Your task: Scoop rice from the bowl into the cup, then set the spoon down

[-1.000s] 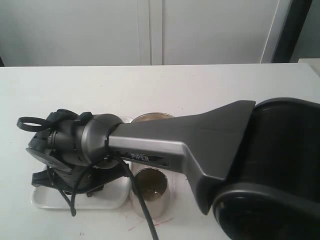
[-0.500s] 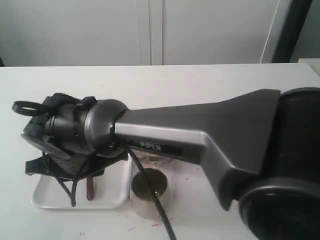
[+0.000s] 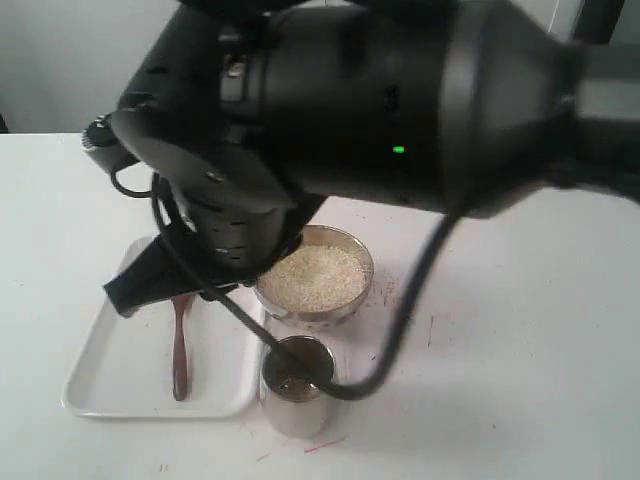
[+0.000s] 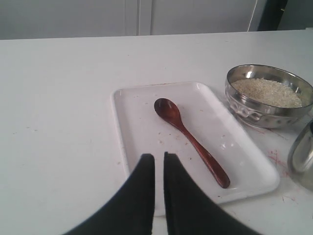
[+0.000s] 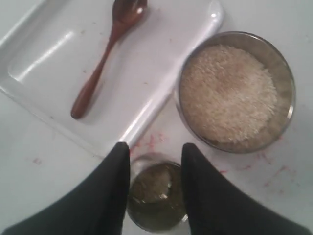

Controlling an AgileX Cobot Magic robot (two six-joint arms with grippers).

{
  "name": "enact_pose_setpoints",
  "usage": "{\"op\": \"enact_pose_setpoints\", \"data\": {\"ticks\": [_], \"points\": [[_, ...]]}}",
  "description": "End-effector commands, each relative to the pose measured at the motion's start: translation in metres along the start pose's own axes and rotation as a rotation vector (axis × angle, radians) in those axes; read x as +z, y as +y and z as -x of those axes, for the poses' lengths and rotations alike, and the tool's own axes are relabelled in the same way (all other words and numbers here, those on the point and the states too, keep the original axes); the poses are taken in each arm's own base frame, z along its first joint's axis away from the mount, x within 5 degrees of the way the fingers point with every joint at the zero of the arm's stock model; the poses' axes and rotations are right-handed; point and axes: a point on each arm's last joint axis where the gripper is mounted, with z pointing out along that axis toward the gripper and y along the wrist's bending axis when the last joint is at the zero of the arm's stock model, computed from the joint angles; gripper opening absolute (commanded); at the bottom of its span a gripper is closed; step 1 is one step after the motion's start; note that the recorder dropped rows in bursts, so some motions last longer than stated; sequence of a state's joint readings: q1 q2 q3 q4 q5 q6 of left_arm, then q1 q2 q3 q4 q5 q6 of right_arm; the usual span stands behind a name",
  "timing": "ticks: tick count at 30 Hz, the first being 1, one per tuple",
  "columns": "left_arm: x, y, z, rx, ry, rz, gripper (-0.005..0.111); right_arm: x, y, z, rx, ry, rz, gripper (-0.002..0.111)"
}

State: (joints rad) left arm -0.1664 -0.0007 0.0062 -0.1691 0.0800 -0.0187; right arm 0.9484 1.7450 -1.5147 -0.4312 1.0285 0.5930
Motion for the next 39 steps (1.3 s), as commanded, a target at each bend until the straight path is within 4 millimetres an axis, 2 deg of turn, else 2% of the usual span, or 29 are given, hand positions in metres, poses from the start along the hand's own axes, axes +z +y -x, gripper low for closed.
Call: {"op": "enact_pose_setpoints", "data": {"ticks": [1,4,13,18,23,32,39], "points": [[0.000,-0.001,0.002,-0.007,-0.008,-0.006,0.014,-0.028,-0.029,-0.026,0.001,-0.033,-0.062,0.035],[0.000,-0.001,0.002,-0.007,-0.008,-0.006,0.014,-0.053,-0.056,-0.062,0.022,-0.063,-0.084,0.035],[0.000,-0.001,0.002,-0.007,-0.008,-0.006,0.014,-0.112,-0.105,-0.134,0.141,-0.214,-0.008,0.035],[0.000,-0.001,0.002,-0.007,-0.008,-0.006,0.014,-0.139,-0.126,-0.167,0.155,-0.307,0.058,0.035],[0.000,-0.001,0.002,-0.007,-0.008,-0.006,0.014,-0.155,-0.136,-0.199,0.136,-0.369,0.163,0.035],[0.000,-0.001,0.002,-0.007,-0.008,-0.006,0.014,-0.168,-0.155,-0.234,0.179,-0.395,0.168,0.035],[0.000,-0.001,0.002,-0.007,-0.008,-0.006,0.014,-0.174,-0.163,-0.240,0.185,-0.446,0.147,0.035]]}}
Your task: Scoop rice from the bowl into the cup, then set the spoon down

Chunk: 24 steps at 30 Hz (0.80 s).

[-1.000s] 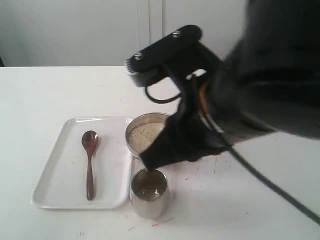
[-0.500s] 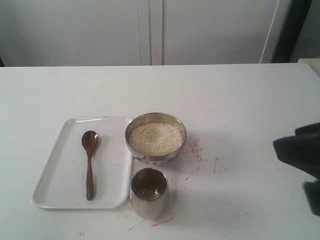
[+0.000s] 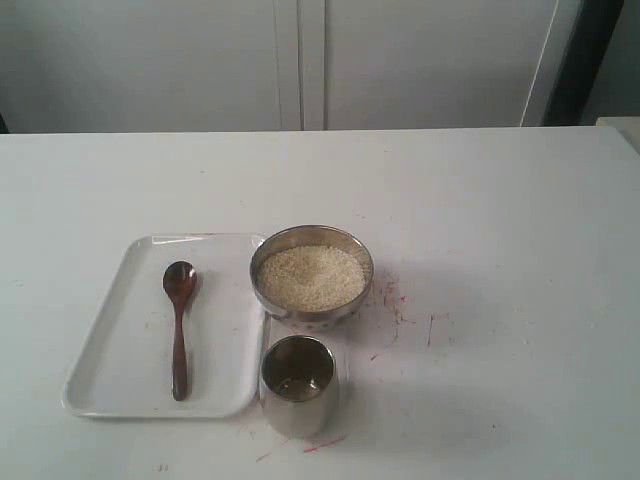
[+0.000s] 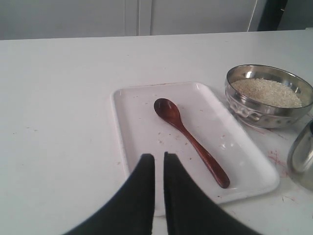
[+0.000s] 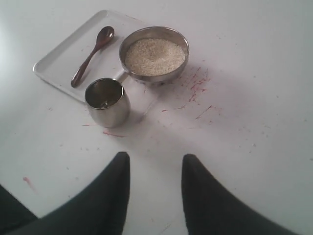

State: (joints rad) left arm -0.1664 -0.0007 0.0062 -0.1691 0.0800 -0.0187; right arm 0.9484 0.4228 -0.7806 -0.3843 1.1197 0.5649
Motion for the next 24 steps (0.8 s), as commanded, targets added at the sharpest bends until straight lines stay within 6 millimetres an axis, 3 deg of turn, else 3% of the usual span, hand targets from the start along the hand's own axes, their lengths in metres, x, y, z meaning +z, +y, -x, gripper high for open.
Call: {"op": "enact_pose_setpoints", "data": {"ticks": [1,6,14,24], "points": [[0.000,-0.001,0.002,-0.007,-0.008,-0.006,0.014,-0.003,-0.009,0.003,-0.048,-0.059,-0.076,0.035],[0.000,-0.001,0.002,-0.007,-0.008,-0.006,0.014,-0.006,-0.016,0.016,-0.134,-0.207,-0.172,0.035],[0.000,-0.001,0.002,-0.007,-0.008,-0.006,0.014,-0.017,0.005,0.040,-0.398,-0.770,-0.081,0.035],[0.000,-0.001,0.002,-0.007,-0.008,-0.006,0.014,0.008,-0.006,0.017,-0.148,-0.778,-0.221,0.035]]}}
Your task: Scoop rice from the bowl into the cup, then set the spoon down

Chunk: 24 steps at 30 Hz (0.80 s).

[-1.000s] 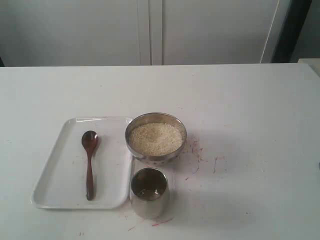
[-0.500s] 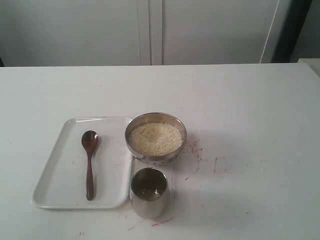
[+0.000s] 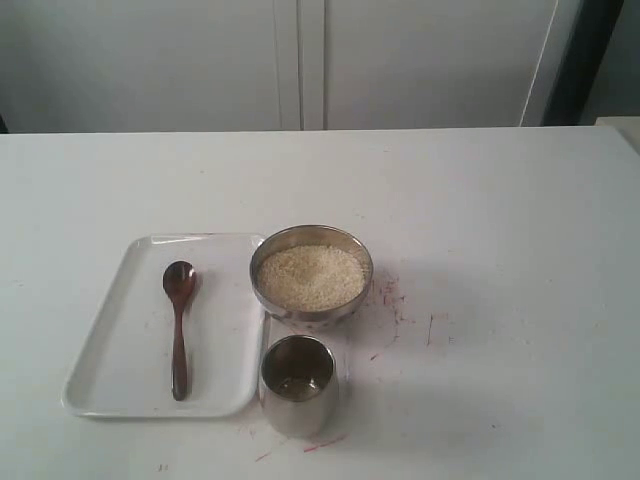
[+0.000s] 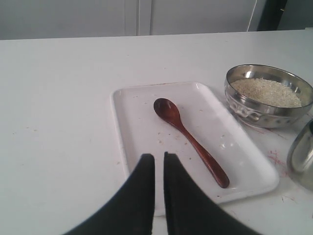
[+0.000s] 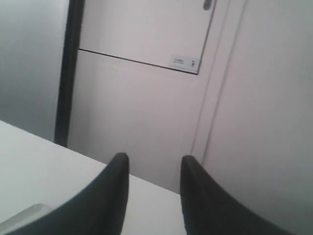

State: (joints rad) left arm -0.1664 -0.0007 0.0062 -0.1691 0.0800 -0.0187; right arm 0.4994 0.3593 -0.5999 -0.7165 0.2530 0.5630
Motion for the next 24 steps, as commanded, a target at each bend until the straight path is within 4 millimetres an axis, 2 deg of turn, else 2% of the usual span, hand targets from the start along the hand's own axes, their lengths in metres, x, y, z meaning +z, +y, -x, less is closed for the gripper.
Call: {"op": "enact_pose_setpoints", "data": {"ticks": [1,7,11,18,24], "points": [[0.000,-0.001,0.002,-0.007,-0.008,-0.006,0.014,-0.003,0.001,-0.015,0.037,-0.064,-0.055,0.035],[0.000,-0.001,0.002,-0.007,-0.008,-0.006,0.014,-0.014,0.003,-0.046,0.038,-0.131,-0.125,0.035],[0.000,-0.001,0.002,-0.007,-0.008,-0.006,0.014,-0.018,-0.003,-0.066,0.185,-0.107,-0.235,0.035],[0.000,-0.001,0.002,-0.007,-0.008,-0.006,0.014,-0.029,-0.004,-0.091,0.148,-0.103,-0.349,0.035],[0.000,-0.001,0.002,-0.007,-0.008,-0.006,0.014,-0.034,-0.001,-0.130,0.105,-0.021,-0.359,0.035]]}}
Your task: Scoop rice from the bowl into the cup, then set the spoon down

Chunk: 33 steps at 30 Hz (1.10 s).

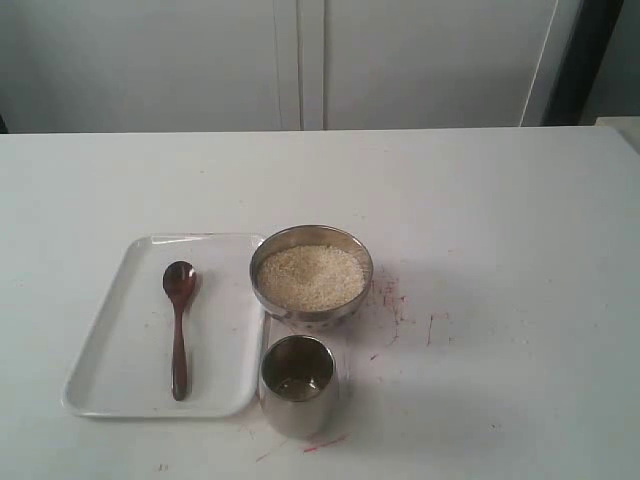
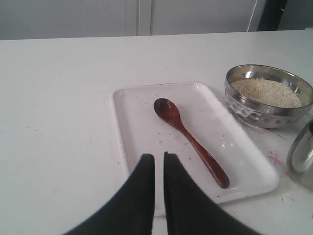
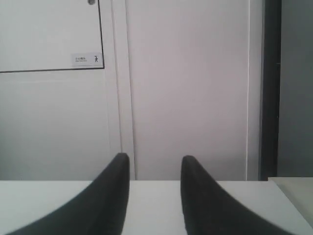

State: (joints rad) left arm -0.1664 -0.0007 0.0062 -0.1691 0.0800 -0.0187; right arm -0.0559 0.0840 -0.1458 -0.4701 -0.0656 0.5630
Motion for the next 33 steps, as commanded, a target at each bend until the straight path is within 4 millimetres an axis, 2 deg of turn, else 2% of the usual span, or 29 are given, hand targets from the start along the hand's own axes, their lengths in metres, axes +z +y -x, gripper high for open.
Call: {"op": "enact_pose_setpoints", "data": {"ticks": [1,3,8,17,22,33], "points": [[0.000,-0.001,0.002,-0.007,-0.008,-0.006,0.014,-0.005,-0.003,-0.032,-0.044,0.059,-0.009,0.035],[0.000,-0.001,0.002,-0.007,-0.008,-0.006,0.014,-0.007,-0.003,-0.044,-0.051,0.072,-0.003,0.035],[0.000,-0.001,0.002,-0.007,-0.008,-0.006,0.014,-0.007,-0.002,-0.042,-0.231,0.047,0.013,0.035],[0.000,-0.001,0.002,-0.007,-0.008,-0.006,0.014,-0.010,-0.010,-0.049,-0.226,0.135,-0.077,0.035],[0.000,-0.001,0.002,-0.007,-0.008,-0.006,0.014,-0.015,-0.022,-0.064,-0.213,0.314,-0.212,0.035],[0.000,-0.001,0.002,-0.007,-0.008,-0.006,0.014,-0.018,-0.025,-0.069,-0.213,0.381,-0.246,0.035]]}}
